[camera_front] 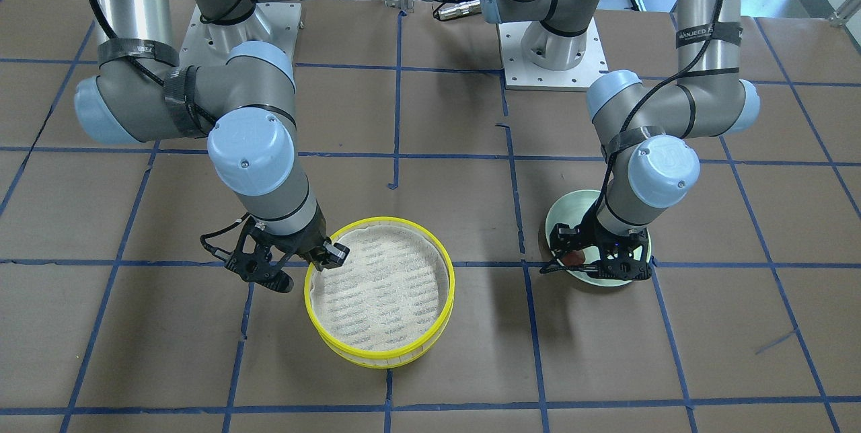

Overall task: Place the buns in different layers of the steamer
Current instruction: 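Grasp the brown bun on the plate with the left gripper and lift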

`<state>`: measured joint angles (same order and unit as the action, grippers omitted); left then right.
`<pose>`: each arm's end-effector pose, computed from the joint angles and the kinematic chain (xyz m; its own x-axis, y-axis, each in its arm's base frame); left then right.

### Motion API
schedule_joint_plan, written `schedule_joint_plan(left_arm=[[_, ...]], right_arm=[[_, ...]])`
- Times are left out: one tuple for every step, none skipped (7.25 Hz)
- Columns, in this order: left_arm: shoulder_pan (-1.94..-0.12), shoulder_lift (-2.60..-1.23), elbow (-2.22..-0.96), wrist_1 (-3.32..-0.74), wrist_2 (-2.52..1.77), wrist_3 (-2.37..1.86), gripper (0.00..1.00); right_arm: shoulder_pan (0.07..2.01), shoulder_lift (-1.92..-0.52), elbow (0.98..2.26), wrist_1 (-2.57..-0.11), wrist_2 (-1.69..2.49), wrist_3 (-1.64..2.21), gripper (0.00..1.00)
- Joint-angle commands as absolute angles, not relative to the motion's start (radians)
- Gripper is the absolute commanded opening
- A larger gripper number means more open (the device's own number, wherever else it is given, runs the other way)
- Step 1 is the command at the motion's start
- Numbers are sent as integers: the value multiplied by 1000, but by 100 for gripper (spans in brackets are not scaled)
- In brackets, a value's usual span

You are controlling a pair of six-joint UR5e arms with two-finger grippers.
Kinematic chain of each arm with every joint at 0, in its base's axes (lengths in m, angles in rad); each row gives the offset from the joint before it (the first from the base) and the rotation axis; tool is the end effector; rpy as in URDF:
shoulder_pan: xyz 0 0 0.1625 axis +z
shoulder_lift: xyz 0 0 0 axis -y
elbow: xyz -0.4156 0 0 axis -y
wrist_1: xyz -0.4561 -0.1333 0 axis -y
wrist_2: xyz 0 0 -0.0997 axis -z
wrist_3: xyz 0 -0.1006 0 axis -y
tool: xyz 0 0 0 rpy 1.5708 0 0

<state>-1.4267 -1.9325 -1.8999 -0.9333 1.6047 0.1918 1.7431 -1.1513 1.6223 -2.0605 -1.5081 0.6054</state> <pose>-0.0434 -0.6053 0.1549 -0.9985 0.0493 -0.0231 0.0478 0.9971 0.0588 0.2537 -0.6433 0.2366 -0.9059 0.4189 -0.0622 0.4185 0.9080 0.0203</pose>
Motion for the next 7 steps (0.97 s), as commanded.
schedule_joint_plan(left_arm=[[-1427, -1933, -1901, -934, 1606, 190, 43], [-1427, -1933, -1901, -934, 1606, 190, 38], [-1427, -1933, -1901, -934, 1605, 190, 30], [-1427, -1931, -1899, -934, 1603, 190, 14], [-1427, -1922, -1896, -930, 1603, 180, 2], [-1439, -1889, -1875, -917, 1603, 166, 2], [-1453, -1823, -1853, -945, 1605, 143, 2]], right_arm=[[1741, -1155, 1618, -2046, -1513, 606, 5], [1741, -1146, 1620, -2040, -1513, 607, 5], [1741, -1146, 1620, -2025, -1513, 607, 5], [1741, -1146, 1620, -1987, -1514, 607, 5], [1741, -1146, 1618, -1982, -1531, 606, 5], [1741, -1149, 1609, -1980, -1531, 607, 6], [1741, -1149, 1606, -1973, -1529, 609, 6]])
